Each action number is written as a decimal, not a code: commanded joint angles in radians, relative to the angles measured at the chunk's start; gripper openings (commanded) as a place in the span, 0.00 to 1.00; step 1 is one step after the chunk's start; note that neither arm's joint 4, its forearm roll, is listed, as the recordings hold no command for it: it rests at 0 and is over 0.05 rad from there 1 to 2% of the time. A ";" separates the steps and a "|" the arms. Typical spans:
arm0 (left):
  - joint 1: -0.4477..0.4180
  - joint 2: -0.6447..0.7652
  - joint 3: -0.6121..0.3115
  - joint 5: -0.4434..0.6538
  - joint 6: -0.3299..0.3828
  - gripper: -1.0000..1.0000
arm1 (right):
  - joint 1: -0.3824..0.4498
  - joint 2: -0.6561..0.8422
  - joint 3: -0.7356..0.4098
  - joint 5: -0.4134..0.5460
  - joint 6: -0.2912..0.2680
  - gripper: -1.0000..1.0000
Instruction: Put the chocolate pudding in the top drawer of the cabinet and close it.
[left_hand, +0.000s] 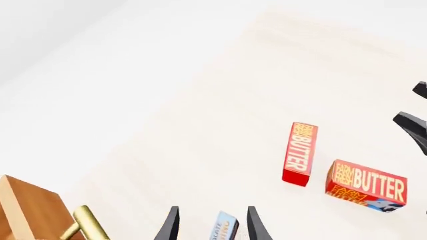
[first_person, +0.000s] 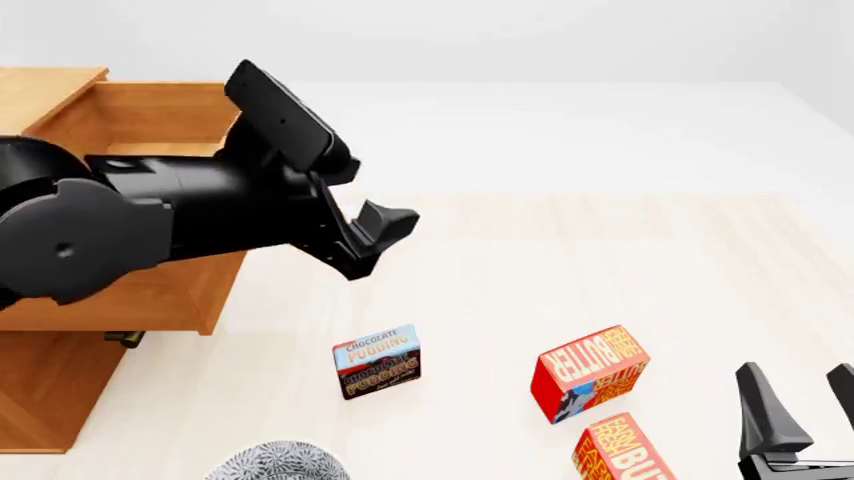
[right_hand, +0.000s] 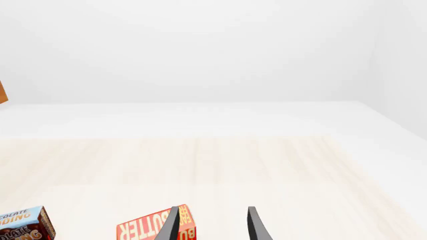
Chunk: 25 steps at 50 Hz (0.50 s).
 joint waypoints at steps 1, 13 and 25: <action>0.009 0.034 0.090 -0.078 -0.011 1.00 | 0.000 0.000 0.000 0.000 0.000 1.00; -0.013 0.066 0.126 -0.117 -0.047 1.00 | 0.000 0.000 0.000 0.000 0.000 1.00; -0.004 0.084 0.176 -0.158 -0.061 1.00 | 0.000 0.000 0.000 0.000 0.000 1.00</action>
